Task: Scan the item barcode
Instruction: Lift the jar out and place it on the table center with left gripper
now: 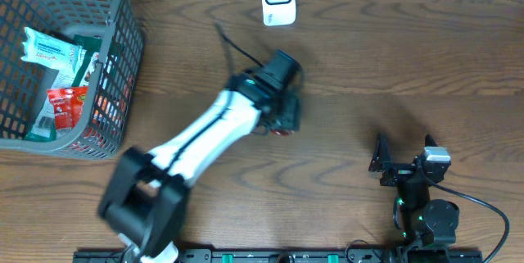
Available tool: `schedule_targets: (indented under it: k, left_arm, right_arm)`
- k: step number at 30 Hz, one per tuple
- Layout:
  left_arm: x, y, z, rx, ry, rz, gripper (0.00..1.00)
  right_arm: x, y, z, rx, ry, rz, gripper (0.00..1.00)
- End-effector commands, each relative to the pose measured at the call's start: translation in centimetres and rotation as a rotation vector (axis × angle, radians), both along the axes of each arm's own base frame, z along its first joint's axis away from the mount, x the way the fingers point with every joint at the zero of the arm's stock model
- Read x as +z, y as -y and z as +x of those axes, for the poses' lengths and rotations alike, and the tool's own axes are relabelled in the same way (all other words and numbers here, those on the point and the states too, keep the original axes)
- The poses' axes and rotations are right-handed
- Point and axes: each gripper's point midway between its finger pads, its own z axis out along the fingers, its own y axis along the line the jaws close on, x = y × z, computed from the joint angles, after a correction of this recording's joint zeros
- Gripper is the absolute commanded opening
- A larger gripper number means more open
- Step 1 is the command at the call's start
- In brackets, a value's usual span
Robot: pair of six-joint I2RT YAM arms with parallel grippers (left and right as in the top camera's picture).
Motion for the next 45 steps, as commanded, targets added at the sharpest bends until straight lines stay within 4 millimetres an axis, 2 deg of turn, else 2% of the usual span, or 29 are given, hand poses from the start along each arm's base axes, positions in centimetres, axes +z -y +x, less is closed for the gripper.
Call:
schedule_targets:
  k: [1,5,8,15,18,22,30,34,38,40,42,44,45]
  left_arm:
    - [-2.7,1.5,-0.3,0.001,-0.021,0.024,0.61]
    - [-5.1,2.1,-0.3,-0.004,-0.037,0.040,0.61]
    - [-5.9,2.4,0.0,-0.003,-0.038,0.040,0.62]
    - [-5.9,2.7,0.4,-0.004,-0.022,0.026,0.94]
    - [-5.8,2.8,0.5,-0.004,-0.018,0.023,0.95]
    - [-4.4,3.1,1.4,-0.025,0.032,0.017,0.96]
    - [-0.1,1.1,4.1,0.012,0.235,0.103,0.96]
    - [1.6,1.1,4.3,0.011,0.269,0.083,0.96]
    - [5.0,0.9,4.8,-0.017,0.338,0.053,0.96]
    - [8.4,-0.3,5.4,-0.023,0.373,0.053,0.96]
    - [14.5,-3.9,6.6,0.013,0.413,0.069,0.96]
    - [17.8,-6.6,7.5,0.064,0.438,0.073,0.96]
    - [21.9,-10.6,8.6,0.146,0.485,0.086,0.96]
  right_arm:
    - [0.0,0.3,0.0,-0.015,0.000,-0.008,0.99]
    - [0.0,0.3,0.0,-0.015,0.000,-0.008,0.99]
    - [0.0,0.3,0.0,-0.015,0.000,-0.008,0.99]
    - [0.0,0.3,0.0,-0.015,0.000,-0.008,0.99]
    - [0.0,0.3,0.0,-0.015,0.000,-0.008,0.99]
    - [0.0,0.3,0.0,-0.015,0.000,-0.008,0.99]
    - [0.0,0.3,0.0,-0.015,0.000,-0.008,0.99]
    - [0.0,0.3,0.0,-0.015,0.000,-0.008,0.99]
    - [0.0,0.3,0.0,-0.015,0.000,-0.008,0.99]
    - [0.0,0.3,0.0,-0.015,0.000,-0.008,0.99]
    - [0.0,0.3,0.0,-0.015,0.000,-0.008,0.99]
    - [0.0,0.3,0.0,-0.015,0.000,-0.008,0.99]
    - [0.0,0.3,0.0,-0.015,0.000,-0.008,0.99]
